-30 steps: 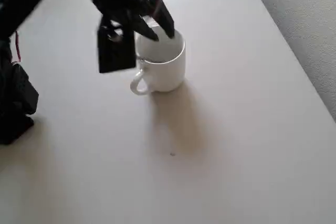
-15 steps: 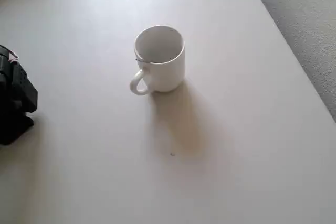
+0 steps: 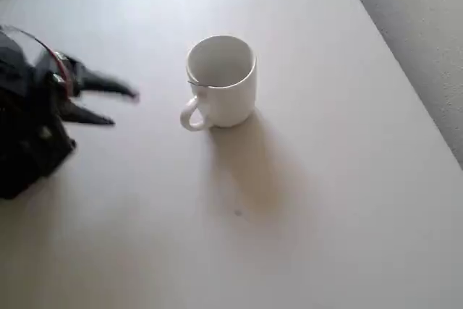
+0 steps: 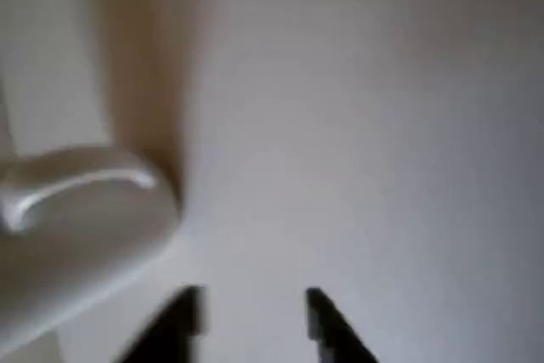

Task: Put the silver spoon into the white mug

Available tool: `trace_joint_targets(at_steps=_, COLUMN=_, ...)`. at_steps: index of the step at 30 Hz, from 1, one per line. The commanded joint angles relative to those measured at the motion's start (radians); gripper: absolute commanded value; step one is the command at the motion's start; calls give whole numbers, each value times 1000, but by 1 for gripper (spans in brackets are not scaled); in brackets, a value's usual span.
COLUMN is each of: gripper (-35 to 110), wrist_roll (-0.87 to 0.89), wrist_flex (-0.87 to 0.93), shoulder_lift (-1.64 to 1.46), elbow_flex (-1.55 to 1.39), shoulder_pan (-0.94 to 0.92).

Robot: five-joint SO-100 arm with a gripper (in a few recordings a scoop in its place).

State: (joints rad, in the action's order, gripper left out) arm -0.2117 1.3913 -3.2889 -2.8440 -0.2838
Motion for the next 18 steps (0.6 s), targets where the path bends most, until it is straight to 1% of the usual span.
trace_joint_targets(at_steps=1, gripper=-2, wrist_roll=6, wrist_flex=-37, shoulder_lift=-3, elbow_flex=-106, shoulder_pan=-49)
trace_joint_targets(at_steps=18, gripper=-2, wrist_roll=17, wrist_flex=-37, shoulder_lift=-3, elbow_flex=-106, shoulder_pan=-58)
